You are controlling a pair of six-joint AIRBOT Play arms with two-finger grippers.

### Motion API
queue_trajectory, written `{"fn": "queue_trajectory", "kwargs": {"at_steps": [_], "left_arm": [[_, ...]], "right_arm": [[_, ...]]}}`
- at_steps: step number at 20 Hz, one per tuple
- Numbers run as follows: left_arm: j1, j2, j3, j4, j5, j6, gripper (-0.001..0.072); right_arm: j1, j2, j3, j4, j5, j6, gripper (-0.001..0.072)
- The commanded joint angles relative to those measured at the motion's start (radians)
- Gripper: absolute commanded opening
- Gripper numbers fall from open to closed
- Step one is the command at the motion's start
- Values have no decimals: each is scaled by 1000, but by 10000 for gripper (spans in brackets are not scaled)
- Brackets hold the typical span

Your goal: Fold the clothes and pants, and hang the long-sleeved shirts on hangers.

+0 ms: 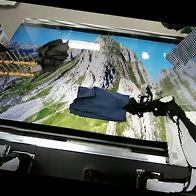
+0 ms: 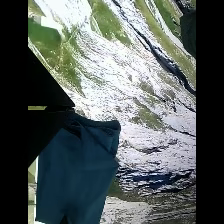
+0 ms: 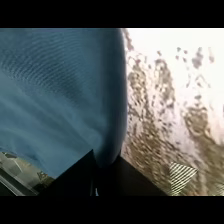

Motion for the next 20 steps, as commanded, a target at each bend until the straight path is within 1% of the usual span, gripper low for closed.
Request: {"fn": "queue_trajectory", "kwargs": {"at_steps": [1,2,4,6,10,13,20], "left_arm": [[1,0,0,0,0,0,15],[1,0,0,0,0,0,15],[1,-1,0,0,0,0,15],[1,0,0,0,0,0,15],[1,-1,0,0,0,0,15],[1,-2,0,0,1,0,15],[1,-8,0,0,1,0,15]], "right_arm": [[8,17,5,30,-19,6,32],[8,29,29,36,-12,12,31],[8,37,129,18,12,74,31],[8,36,265,-63,23,193,31],[6,27,521,-274,59,368,31],[-53,19,636,-282,78,453,31],[-275,19,752,-276,55,560,30]]}}
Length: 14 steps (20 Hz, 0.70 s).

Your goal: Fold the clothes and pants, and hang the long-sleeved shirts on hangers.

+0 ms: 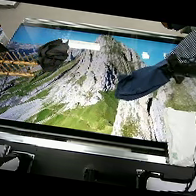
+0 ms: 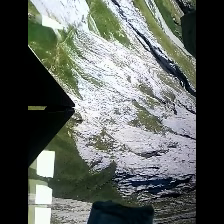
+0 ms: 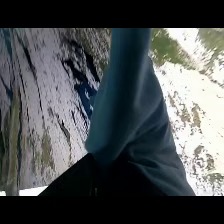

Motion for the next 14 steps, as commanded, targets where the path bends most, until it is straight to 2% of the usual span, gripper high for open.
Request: {"fn": "queue_trajectory", "kwargs": {"at_steps": [1,5,8,14], "left_arm": [[1,-2,0,0,1,0,15],[1,-2,0,0,1,0,15],[1,-2,0,0,10,0,15],[1,-2,0,0,35,0,15]], "right_arm": [[-113,0,59,-12,-25,77,30],[-228,0,105,-27,-101,145,29],[-302,2,108,-92,-98,219,29],[-419,61,108,-389,117,466,28]]}}
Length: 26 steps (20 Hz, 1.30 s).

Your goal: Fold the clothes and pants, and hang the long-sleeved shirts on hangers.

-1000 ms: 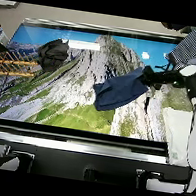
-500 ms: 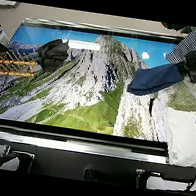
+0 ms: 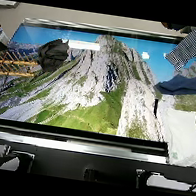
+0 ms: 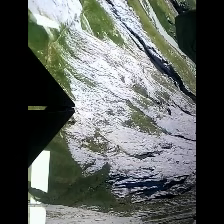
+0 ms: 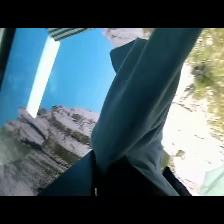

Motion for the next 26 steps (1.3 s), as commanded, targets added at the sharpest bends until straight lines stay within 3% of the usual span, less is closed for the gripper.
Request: {"fn": "queue_trajectory", "kwargs": {"at_steps": [1,6,11,14,18,26], "left_arm": [[1,-1,0,0,11,0,15],[1,-14,0,0,33,0,15],[1,-37,0,0,32,-6,15],[1,-47,0,0,32,-11,15],[1,-50,0,0,32,-10,16],[1,-53,0,0,32,-10,15]], "right_arm": [[-57,50,2,-196,140,135,28],[-55,112,2,-321,341,216,29],[-47,125,-6,-366,497,206,29],[-19,128,-58,-414,568,149,29],[32,185,-206,-574,592,113,29],[31,314,-566,-646,601,82,30]]}}
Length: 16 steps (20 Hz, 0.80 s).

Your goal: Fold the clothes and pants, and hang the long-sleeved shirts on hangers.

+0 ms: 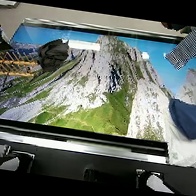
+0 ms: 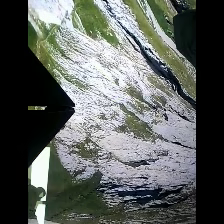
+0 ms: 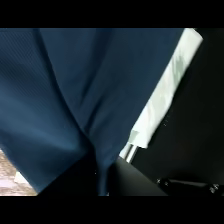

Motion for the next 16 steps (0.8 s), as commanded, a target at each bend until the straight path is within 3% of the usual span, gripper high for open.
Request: {"fn": "queue_trajectory", "kwargs": {"at_steps": [1,16], "left_arm": [[1,-3,0,0,0,0,15],[1,-8,0,0,-7,0,15]], "right_arm": [[2,47,-143,-56,4,-39,30],[2,52,-352,-196,-68,-137,31]]}}
